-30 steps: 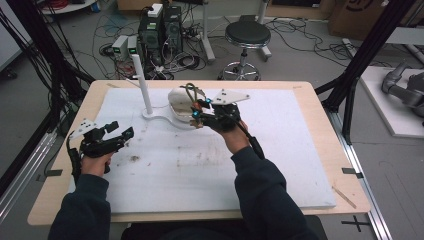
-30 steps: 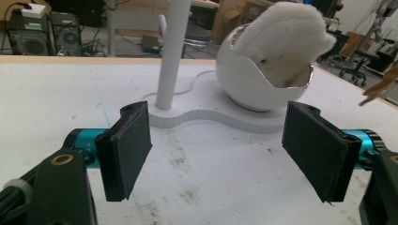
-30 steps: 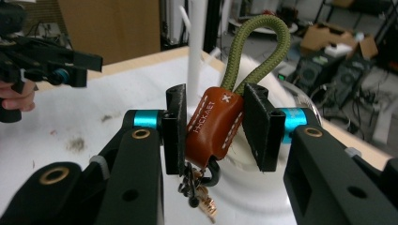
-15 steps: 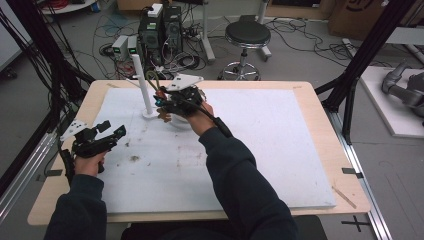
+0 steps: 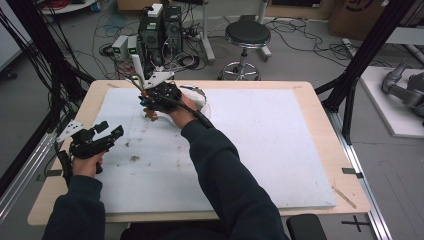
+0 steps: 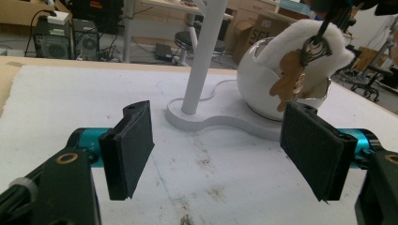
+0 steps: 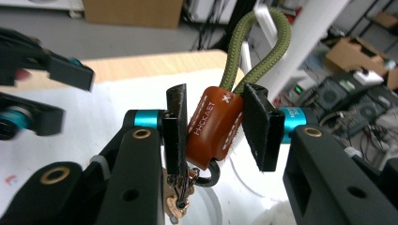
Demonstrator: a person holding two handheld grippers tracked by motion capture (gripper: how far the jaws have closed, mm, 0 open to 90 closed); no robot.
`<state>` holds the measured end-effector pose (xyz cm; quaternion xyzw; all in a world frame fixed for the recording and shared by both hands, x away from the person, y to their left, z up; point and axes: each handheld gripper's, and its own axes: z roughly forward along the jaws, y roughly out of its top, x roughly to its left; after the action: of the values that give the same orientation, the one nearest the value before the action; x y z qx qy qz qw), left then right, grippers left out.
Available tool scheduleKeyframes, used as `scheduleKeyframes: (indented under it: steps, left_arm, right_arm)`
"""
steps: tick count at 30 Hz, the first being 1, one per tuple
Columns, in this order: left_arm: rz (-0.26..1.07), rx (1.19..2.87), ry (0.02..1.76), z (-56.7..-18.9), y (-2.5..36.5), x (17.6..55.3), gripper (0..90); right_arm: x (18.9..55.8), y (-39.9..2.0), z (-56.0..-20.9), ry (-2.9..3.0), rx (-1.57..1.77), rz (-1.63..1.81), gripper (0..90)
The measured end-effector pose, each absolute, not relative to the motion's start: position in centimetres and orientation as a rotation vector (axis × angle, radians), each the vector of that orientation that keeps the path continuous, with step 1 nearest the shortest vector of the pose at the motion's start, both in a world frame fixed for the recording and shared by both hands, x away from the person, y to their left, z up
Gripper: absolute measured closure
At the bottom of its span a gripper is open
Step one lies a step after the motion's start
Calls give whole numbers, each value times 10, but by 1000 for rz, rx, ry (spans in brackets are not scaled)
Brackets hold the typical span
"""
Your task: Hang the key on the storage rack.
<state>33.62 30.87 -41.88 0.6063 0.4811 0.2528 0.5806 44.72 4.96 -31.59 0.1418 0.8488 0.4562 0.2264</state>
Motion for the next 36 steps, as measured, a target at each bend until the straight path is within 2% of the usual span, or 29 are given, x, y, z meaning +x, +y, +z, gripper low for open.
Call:
scheduleKeyframes:
  steps: [4, 9, 16, 24, 30, 36]
  left_arm:
    - [588, 1417, 1119, -419, 307, 337, 259]
    - [581, 1417, 1115, -419, 306, 337, 261]
    - [566, 1435, 1099, -420, 299, 338, 264]
    - [532, 1456, 1066, -419, 283, 339, 241]
    - [512, 1488, 1030, -418, 270, 341, 203]
    - [502, 1511, 1008, -418, 260, 341, 203]
  right_arm:
    - [450, 43, -316, 2361, 426, 1289, 518]
    - [449, 12, -310, 2311, 482, 1327, 501]
    - [444, -78, -316, 2259, 622, 1345, 452]
    - [422, -171, -340, 2255, 802, 1329, 307]
    - [400, -219, -362, 2226, 878, 1303, 216]
    - [386, -250, -378, 2196, 950, 1287, 216]
